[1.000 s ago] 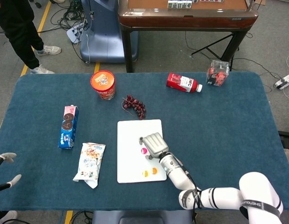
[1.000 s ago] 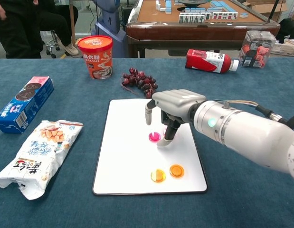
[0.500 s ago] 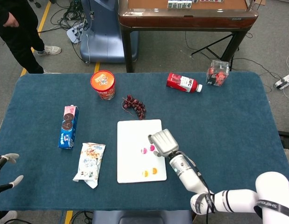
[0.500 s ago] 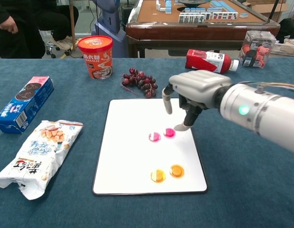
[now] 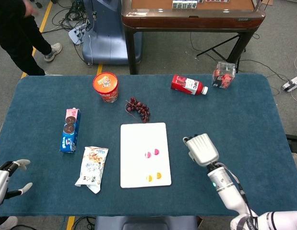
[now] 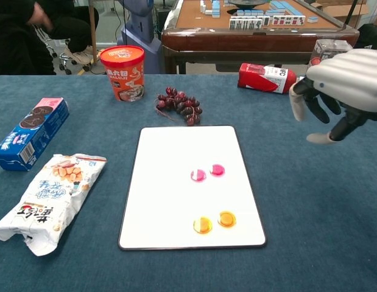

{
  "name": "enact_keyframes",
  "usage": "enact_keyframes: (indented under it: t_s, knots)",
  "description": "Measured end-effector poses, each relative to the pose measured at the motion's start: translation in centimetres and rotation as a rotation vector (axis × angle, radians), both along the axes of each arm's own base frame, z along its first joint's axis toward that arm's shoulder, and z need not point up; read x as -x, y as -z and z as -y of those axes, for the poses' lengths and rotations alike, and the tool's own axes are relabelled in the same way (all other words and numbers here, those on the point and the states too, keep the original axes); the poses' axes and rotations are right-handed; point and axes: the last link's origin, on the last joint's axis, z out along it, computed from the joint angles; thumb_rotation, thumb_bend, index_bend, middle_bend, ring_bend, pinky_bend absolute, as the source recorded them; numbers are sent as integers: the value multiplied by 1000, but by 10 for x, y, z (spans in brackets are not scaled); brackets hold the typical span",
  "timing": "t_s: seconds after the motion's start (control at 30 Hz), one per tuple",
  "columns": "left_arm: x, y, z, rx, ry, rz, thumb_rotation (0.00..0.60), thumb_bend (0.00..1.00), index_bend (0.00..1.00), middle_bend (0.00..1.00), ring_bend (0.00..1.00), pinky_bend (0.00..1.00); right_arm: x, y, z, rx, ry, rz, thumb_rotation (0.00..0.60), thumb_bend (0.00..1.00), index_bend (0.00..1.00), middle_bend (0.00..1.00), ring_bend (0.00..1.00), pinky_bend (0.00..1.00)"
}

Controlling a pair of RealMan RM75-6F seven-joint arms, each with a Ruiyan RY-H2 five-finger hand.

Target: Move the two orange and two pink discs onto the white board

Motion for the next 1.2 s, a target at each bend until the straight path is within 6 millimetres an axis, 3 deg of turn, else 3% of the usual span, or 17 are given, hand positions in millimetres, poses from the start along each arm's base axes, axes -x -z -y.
enact_keyframes:
  t_s: [0.1,0.27,0.67,0.97,1.2]
  knots:
    - [0,4,0,7,6,-8,600,73,397,469,364,561,16,-12,-16,14,3,1,600,379,507,490,392,420]
    - [-1,7,0,13,12,-13,600,72,398,469,365,561,40,-30,-39,44,23,23,600,388,507,475,375,339]
    - [-5,11,1,8,28,-25,600,73,400,469,361,561,90,-67,-78,155,145,107,600,388,507,470,371,336]
    - [-6,16,2,15,29,-31,600,72,405,469,354,561,120,-81,-93,196,217,163,600,388,507,461,363,336]
    - [-8,17,1,15,36,-26,600,73,405,469,354,561,122,-88,-95,191,217,191,600,388,507,461,361,336]
